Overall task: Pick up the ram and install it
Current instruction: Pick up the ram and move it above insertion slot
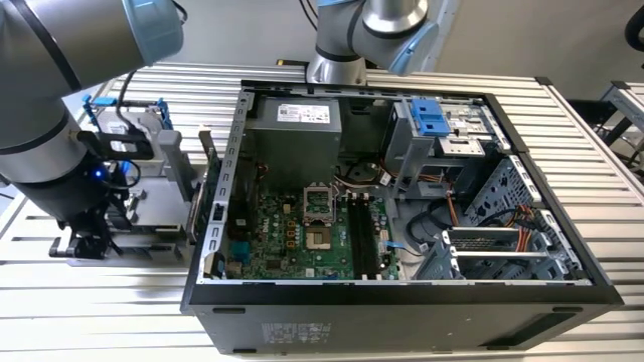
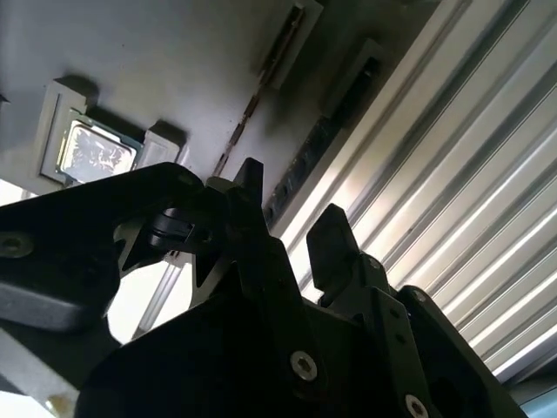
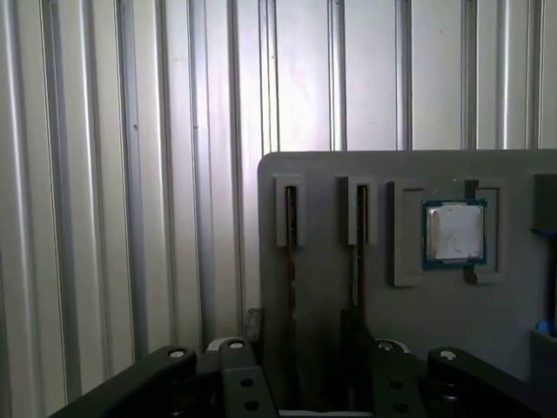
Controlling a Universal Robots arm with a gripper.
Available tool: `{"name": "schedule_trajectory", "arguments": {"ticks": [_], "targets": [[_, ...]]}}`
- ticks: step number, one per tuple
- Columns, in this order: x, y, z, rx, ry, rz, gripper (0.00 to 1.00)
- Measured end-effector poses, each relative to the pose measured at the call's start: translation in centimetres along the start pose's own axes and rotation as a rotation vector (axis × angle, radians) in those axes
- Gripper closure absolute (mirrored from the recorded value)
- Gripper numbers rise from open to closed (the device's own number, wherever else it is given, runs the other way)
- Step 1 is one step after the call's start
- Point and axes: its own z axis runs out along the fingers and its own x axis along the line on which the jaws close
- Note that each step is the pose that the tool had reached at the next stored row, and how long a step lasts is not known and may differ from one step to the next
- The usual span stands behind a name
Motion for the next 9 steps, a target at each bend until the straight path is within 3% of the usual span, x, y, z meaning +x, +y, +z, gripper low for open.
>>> {"name": "schedule_trajectory", "arguments": {"ticks": [9], "targets": [[0.15,-0.18,1.55,0.0000,0.0000,0.000,0.00]]}}
